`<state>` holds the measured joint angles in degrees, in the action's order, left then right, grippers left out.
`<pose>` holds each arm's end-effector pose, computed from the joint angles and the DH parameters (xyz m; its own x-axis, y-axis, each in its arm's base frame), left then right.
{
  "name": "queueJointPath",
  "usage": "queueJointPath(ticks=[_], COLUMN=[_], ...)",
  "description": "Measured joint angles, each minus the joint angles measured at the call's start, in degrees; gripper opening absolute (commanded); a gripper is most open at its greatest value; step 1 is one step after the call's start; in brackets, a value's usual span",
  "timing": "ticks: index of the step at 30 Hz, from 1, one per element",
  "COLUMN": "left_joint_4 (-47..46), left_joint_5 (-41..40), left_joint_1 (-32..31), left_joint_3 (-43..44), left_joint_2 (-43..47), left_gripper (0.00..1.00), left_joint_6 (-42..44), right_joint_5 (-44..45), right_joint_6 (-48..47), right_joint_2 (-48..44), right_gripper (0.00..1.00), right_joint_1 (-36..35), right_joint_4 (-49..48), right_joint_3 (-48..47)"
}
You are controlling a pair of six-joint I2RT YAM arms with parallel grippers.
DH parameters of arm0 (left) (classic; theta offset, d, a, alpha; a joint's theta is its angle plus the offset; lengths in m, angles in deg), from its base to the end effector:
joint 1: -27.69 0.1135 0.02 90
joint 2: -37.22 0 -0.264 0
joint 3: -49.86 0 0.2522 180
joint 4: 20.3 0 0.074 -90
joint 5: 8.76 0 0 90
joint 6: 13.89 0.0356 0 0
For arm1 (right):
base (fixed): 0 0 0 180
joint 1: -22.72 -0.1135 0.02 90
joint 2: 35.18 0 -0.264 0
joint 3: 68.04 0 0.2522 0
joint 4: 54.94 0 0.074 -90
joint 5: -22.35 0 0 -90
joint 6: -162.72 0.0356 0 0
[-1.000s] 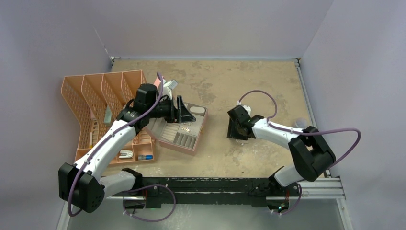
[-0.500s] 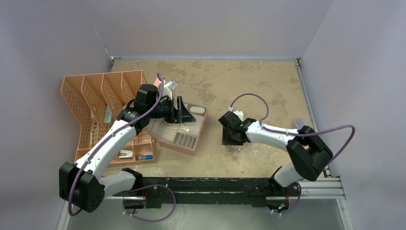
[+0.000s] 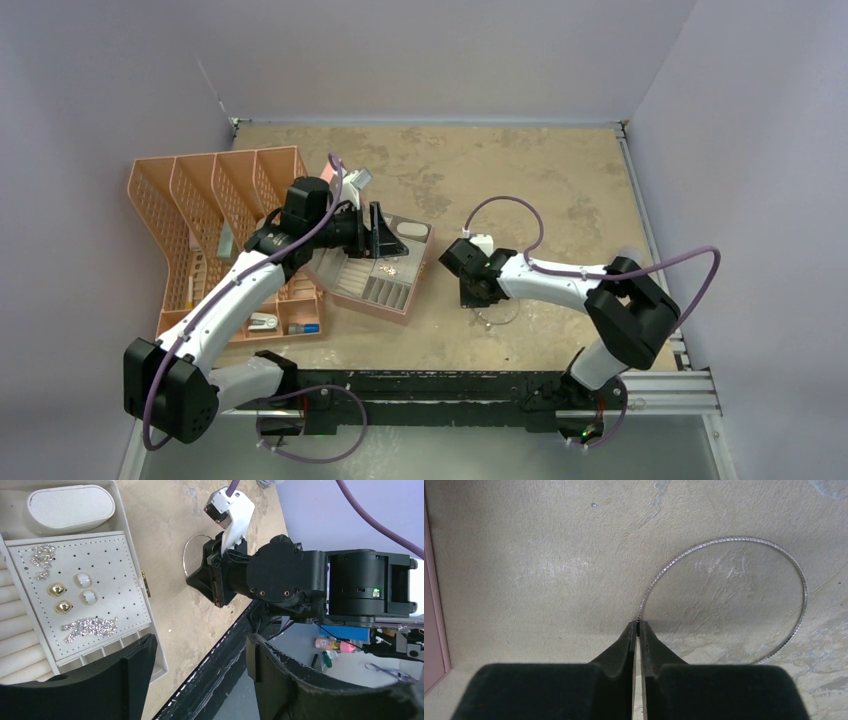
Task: Organize the mixed jewelry
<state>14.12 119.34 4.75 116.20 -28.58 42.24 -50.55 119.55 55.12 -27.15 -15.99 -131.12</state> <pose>0.2204 -0.1171 0.2998 -0.8601 -0.1122 -0.4976 0.3603 0.5570 -0.7483 0.1945 0.2144 0.1633 -0.8805 0.0370 -0.4726 -0.0176 0.9937 0.1106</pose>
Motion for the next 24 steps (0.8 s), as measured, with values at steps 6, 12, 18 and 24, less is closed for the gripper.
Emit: queueJointPath(ticks=[6,12,18,24], left_joint_4=[0.0,0.0,-0.7,-4.7], left_joint_5=[0.0,0.0,0.2,2.4], left_joint_1=[0.0,0.0,0.0,-0.1], left_joint_3=[0.0,0.0,0.0,0.0], left_joint_2=[0.0,0.0,0.0,-2.8], left_gripper=[0.65,0.65,0.65,0.65], left_joint_6=[0.0,-0.4,-5.0,-9.6], right_joint_5=[0.0,0.0,0.3,1.5], right_joint_6=[-0.3,0.5,1.9,2.0], right_joint_2=[0.5,-0.5,-9.4,-20.2], right_gripper=[0.00,0.00,0.00,0.00], right_joint_1=[0.0,-0.2,-0.4,-0.4], right_joint_4=[0.4,-1.1,-6.3,-14.3], right_joint_3=[-0.6,0.2,6.2,10.8])
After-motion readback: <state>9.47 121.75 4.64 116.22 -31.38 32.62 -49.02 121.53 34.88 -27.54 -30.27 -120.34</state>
